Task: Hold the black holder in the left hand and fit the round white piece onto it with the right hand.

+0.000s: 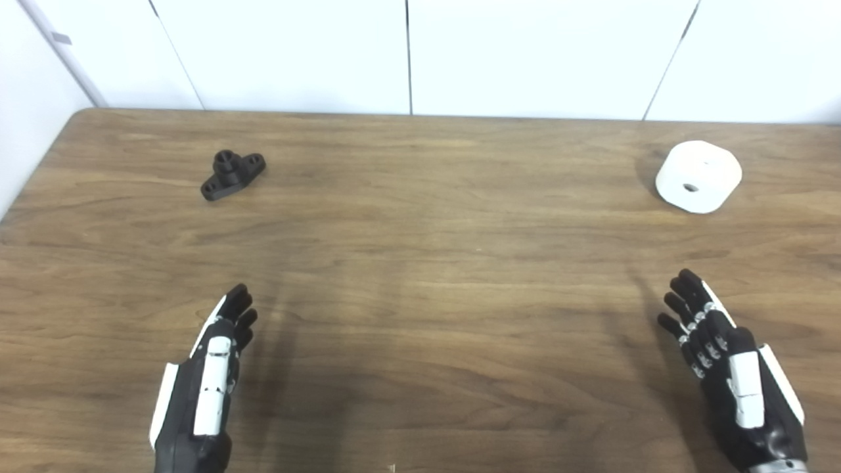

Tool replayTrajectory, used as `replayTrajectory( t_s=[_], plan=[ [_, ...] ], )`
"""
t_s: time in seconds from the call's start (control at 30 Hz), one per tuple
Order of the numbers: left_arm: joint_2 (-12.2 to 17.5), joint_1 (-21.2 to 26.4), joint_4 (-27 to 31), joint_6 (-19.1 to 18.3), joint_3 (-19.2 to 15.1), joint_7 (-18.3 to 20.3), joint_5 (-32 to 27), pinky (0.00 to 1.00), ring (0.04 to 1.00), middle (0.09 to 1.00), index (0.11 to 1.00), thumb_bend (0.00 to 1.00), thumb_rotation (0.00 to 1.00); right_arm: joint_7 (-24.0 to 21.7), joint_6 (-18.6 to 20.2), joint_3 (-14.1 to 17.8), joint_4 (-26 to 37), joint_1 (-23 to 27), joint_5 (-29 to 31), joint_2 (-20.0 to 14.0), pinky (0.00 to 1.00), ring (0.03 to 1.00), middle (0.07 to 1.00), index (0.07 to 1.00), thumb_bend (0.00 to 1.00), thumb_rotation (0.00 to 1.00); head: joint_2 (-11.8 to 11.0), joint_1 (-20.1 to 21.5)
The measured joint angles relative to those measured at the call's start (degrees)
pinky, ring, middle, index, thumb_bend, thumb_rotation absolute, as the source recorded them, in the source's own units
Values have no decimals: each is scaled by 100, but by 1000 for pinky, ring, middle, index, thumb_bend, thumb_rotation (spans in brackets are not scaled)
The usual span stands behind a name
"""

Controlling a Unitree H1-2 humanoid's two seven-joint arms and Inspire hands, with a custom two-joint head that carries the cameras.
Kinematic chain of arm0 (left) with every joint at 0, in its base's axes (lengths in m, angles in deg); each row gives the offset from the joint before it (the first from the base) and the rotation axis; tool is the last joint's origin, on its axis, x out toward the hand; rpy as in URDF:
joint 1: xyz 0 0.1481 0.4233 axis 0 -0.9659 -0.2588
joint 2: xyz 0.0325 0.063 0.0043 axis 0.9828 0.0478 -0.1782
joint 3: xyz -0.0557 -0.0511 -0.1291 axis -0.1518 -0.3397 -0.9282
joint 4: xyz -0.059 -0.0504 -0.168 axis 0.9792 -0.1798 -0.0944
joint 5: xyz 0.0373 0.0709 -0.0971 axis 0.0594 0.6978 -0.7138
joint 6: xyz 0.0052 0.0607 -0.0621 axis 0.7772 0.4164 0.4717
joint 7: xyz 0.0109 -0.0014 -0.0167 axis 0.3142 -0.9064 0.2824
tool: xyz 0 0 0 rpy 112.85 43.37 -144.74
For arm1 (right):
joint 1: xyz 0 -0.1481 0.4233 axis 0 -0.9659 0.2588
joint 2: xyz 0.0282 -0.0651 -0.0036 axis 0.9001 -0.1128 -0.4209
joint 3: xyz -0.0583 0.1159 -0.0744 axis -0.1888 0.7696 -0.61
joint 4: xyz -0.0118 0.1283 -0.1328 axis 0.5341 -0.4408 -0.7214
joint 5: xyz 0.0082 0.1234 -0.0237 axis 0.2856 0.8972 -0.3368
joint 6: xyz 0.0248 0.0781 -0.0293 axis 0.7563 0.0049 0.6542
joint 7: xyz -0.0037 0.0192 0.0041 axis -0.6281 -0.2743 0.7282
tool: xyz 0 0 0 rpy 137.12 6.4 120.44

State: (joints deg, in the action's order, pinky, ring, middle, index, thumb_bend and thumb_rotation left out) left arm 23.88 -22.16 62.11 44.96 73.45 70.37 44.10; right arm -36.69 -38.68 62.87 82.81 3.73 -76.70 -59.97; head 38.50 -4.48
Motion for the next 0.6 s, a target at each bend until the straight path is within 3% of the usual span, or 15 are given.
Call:
replayTrajectory(
  t_s=[0.6],
  plan=[
    [1, 0, 0, 0, 19, 12, 62, 965, 943, 951, 936, 412, 930, 0, -1, -7, -1, -4, 0, -1, 911, 948, 955, 955, 692, 1000, -123, -123]
  ],
)
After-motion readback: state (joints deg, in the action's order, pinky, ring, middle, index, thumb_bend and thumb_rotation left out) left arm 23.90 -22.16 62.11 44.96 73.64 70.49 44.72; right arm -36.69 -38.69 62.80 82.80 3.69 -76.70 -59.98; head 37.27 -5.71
